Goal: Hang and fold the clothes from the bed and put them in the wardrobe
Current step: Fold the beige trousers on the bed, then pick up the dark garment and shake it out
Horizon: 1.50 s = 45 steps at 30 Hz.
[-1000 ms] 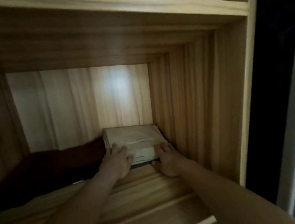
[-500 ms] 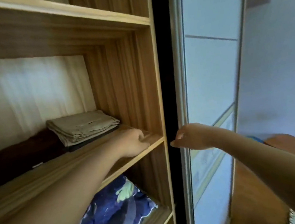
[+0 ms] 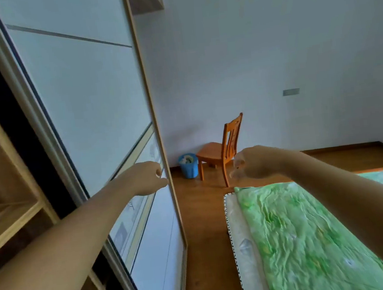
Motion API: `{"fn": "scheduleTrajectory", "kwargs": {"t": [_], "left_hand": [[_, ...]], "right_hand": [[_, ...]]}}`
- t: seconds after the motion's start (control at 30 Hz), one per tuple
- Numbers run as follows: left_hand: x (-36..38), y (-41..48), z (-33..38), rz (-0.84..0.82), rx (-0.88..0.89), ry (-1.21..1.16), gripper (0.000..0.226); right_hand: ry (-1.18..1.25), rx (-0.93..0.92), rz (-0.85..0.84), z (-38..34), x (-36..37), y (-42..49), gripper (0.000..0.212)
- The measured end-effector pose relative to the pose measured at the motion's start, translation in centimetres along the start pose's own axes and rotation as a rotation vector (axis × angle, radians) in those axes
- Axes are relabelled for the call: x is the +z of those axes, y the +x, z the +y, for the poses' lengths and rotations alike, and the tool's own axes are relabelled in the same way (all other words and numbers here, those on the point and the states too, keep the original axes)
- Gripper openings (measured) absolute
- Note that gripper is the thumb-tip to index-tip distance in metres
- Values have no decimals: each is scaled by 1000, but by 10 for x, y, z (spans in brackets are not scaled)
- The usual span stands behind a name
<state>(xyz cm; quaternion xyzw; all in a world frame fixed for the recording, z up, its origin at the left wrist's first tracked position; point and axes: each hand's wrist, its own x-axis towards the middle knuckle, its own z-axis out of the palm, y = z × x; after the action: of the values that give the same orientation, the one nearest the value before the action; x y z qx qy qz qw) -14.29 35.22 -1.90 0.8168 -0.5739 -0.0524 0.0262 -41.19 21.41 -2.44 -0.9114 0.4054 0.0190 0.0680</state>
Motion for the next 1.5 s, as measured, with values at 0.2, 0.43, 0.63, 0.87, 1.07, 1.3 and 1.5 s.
{"fn": "scheduleTrajectory", "kwargs": {"t": [0.2,0.43,0.63,0.87,1.07,1.3,1.5], "left_hand": [[39,89,30,7,82,-66,30],[78,231,29,-60,92,-49,38],[69,375,27,-19,72,-58,42],[64,512,36,-24,90,-42,38],[71,636,41,-64,127,-9,30],[81,784,64,-84,205,22,31],[95,906,95,-159,238,24,37]], "right_hand": [[16,119,-64,62,19,38,55],[54,183,-89,117,37,167,66],[13,138,-128,166,27,299,59],[59,188,-185,210,10,415,46],[80,243,-174,246,8,516,51],[130,376,-130,300,7,625,49],[215,482,-95,361,8,710,50]]}}
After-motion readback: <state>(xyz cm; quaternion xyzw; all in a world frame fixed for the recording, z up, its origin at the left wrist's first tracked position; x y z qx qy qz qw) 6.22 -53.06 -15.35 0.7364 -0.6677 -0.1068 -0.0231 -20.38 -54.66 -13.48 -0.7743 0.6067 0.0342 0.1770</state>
